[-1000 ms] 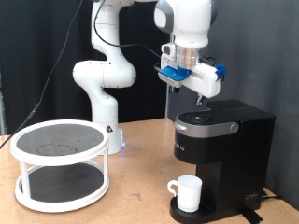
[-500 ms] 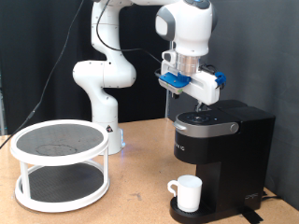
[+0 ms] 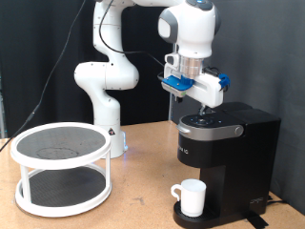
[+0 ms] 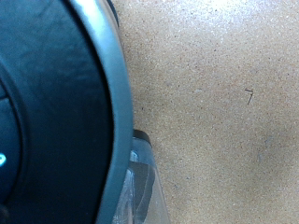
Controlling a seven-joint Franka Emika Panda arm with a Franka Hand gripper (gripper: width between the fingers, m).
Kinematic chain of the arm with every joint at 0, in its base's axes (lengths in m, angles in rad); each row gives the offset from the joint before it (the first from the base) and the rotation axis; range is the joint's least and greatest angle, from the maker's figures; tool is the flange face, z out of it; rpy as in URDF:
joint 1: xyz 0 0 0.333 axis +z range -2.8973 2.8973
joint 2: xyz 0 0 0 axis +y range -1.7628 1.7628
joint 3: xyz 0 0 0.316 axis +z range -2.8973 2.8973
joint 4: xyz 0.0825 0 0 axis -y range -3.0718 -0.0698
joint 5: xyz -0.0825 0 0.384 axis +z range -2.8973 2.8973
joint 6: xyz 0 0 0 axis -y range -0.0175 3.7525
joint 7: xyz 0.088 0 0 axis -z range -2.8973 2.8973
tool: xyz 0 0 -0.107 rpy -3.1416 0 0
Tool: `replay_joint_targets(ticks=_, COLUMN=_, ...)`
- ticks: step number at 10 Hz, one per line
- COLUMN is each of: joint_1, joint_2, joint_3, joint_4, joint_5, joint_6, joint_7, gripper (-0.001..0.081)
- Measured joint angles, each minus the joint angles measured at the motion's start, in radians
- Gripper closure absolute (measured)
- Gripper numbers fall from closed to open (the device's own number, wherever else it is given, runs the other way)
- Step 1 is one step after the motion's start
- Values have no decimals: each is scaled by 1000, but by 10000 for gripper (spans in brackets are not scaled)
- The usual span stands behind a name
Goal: Make a cup of coffee with the keurig machine
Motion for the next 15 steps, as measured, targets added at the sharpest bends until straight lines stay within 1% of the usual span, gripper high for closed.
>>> replay_joint_targets(ticks=2, joint_1=-1, joint_2=-29, joint_3=-22, joint_4=-13, joint_5=11, joint_6=-1, joint_7=-27, gripper=72)
replay_joint_targets(ticks=4, joint_1=-6, joint_2=-38, joint_3=-36, joint_4=-21, joint_5=9, joint_6=-9, joint_7=-25, gripper=72)
replay_joint_targets(ticks=7, joint_1=-17, joint_2=-31, joint_3=-37, joint_4=-31, joint_5=-2, joint_6=-8, joint_7=-20, gripper=72)
replay_joint_targets(ticks=11, joint_1=-17, joint_2=-30, joint_3=-35, joint_4=-39, joint_5=0, joint_6=24, joint_7=-29, gripper=72)
replay_joint_targets(ticks=15, joint_1=-17, joint_2=-28, joint_3=-29, joint_4=-41, joint_5=2, joint_6=25, joint_7=-32, gripper=72)
